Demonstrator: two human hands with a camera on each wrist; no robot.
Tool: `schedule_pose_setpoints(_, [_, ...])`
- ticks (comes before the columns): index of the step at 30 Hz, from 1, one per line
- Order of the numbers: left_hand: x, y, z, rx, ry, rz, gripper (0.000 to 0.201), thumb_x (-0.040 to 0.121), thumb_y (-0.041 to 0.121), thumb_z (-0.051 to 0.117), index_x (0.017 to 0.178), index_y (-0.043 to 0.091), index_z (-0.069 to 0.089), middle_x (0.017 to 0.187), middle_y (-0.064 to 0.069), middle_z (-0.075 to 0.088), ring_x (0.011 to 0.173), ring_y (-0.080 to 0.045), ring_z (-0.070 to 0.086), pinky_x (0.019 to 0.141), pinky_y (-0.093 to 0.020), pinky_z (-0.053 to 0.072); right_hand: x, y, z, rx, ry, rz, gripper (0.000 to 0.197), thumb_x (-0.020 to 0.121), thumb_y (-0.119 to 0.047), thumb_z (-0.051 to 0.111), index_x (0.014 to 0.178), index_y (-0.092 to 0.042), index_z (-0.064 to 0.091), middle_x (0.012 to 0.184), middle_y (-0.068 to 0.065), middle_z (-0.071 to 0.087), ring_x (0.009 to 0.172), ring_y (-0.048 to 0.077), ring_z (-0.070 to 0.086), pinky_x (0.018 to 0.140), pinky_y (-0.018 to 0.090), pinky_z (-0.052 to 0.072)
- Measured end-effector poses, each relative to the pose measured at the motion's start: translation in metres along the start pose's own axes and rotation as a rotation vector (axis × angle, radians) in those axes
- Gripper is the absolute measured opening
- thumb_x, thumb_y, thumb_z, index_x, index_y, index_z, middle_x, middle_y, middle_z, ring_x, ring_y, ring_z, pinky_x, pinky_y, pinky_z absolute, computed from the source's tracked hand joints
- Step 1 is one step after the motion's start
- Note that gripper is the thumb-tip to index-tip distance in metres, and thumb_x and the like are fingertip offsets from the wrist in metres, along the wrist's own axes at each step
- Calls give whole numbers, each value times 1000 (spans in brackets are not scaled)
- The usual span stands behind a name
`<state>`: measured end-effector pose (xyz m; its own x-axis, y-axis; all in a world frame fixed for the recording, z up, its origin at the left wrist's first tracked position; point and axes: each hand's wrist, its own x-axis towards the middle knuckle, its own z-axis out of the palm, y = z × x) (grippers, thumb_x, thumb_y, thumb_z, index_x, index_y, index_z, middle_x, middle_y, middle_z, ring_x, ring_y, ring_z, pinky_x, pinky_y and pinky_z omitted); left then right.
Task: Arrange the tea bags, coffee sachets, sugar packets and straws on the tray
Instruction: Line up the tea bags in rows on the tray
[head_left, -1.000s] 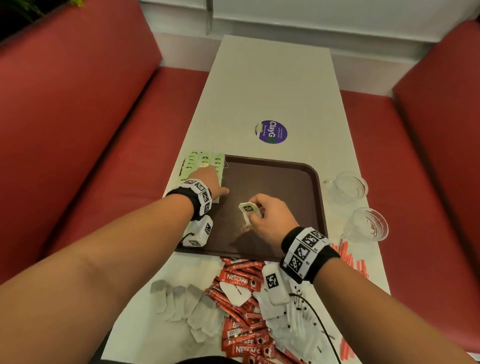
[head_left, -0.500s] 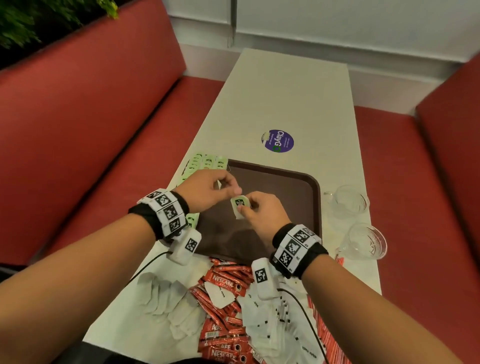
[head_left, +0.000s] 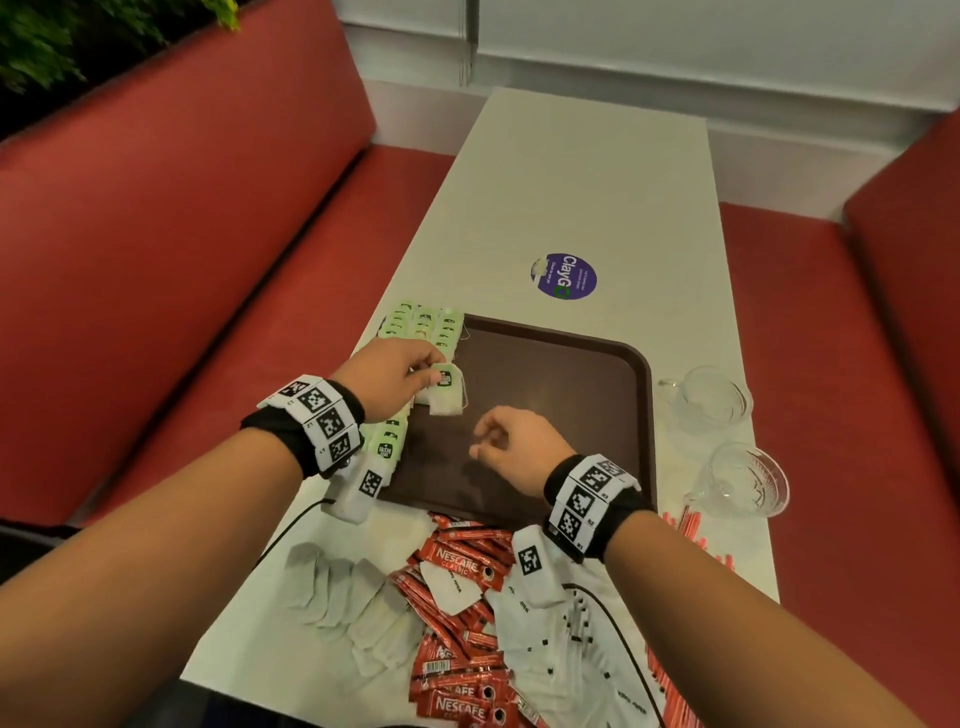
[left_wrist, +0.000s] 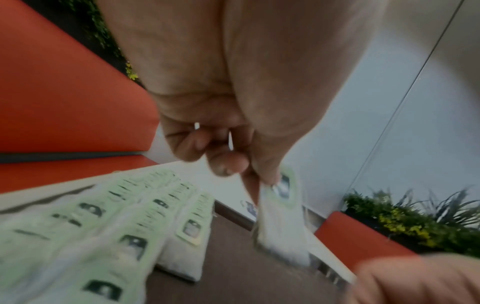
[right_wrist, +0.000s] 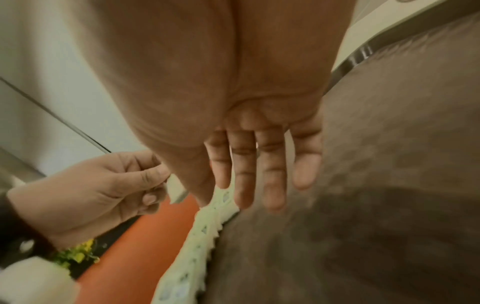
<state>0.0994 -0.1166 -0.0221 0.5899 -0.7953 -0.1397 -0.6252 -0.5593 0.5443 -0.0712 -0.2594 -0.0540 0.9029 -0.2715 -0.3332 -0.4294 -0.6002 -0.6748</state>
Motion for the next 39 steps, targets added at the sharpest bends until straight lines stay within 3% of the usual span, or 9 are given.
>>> schedule_pose_setpoints(4, [19, -24, 6, 188, -228, -111, 21, 99, 31, 59, 115, 20, 67, 97, 6, 66, 87, -12, 59, 76, -25, 40, -8, 13, 10, -174, -224, 56, 18, 89, -32, 71, 104, -22, 69, 98, -7, 69, 90, 12, 63, 82, 27, 51])
schedule_pose_setpoints(7, [31, -33, 14, 185, -185, -172, 22, 97, 31, 61, 114, 19, 69, 97, 2, 69, 88, -16, 62, 75, -26, 44, -11, 13, 13, -239, -331, 31, 17, 88, -30, 73, 102, -20, 75, 99, -5, 72, 89, 11, 63, 81, 26, 51])
schedule_pose_setpoints(11, [42, -36, 19, 185, -92, -233, 24, 94, 31, 66, 115, 19, 70, 103, 1, 69, 100, -20, 63, 87, -32, 51, -5, 9, 15, -274, -363, 16, 11, 88, -23, 71, 94, -20, 79, 92, -5, 75, 86, 12, 68, 84, 31, 56])
schedule_pose_setpoints(16, [52, -38, 22, 168, -59, -298, 16, 88, 37, 70, 99, 26, 68, 97, 5, 68, 91, -17, 63, 82, -32, 52, 2, 9, 19, -289, -386, 22, 13, 87, -21, 66, 87, -23, 79, 86, -7, 74, 82, 13, 68, 84, 36, 58])
schedule_pose_setpoints(19, [56, -35, 27, 219, -33, -321, 19, 87, 42, 68, 96, 28, 59, 92, 4, 63, 90, -19, 59, 73, -30, 45, 3, 10, 18, -279, -405, 21, 13, 88, -22, 66, 91, -23, 79, 90, -7, 75, 85, 11, 68, 85, 32, 58])
schedule_pose_setpoints(23, [59, -29, 40, 315, -79, -254, 35, 86, 56, 63, 96, 25, 50, 84, 5, 54, 82, -20, 54, 68, -31, 42, 7, 9, 15, -274, -449, 9, 11, 88, -22, 68, 92, -23, 78, 92, -7, 74, 86, 10, 67, 83, 27, 55])
schedule_pose_setpoints(30, [65, -30, 44, 333, -102, -251, 31, 83, 44, 64, 99, 20, 51, 84, 1, 56, 78, -25, 56, 65, -32, 44, 14, 6, 12, -297, -500, 19, 8, 84, -23, 71, 88, -23, 78, 87, -7, 73, 84, 14, 67, 84, 36, 58])
schedule_pose_setpoints(34, [50, -30, 35, 250, -52, -198, 32, 86, 54, 63, 94, 26, 49, 74, 6, 59, 75, -18, 57, 66, -34, 47, 15, 0, 12, -342, -520, 24, 12, 85, -24, 69, 92, -24, 78, 90, -6, 73, 87, 16, 67, 85, 35, 58])
schedule_pose_setpoints(39, [-1, -21, 17, 137, -112, -36, 18, 91, 47, 62, 94, 29, 59, 78, 9, 66, 69, -5, 57, 65, -30, 45, 6, -8, 19, -411, -443, 14, 20, 86, -24, 65, 106, -23, 71, 89, -6, 64, 91, 19, 64, 82, 30, 54])
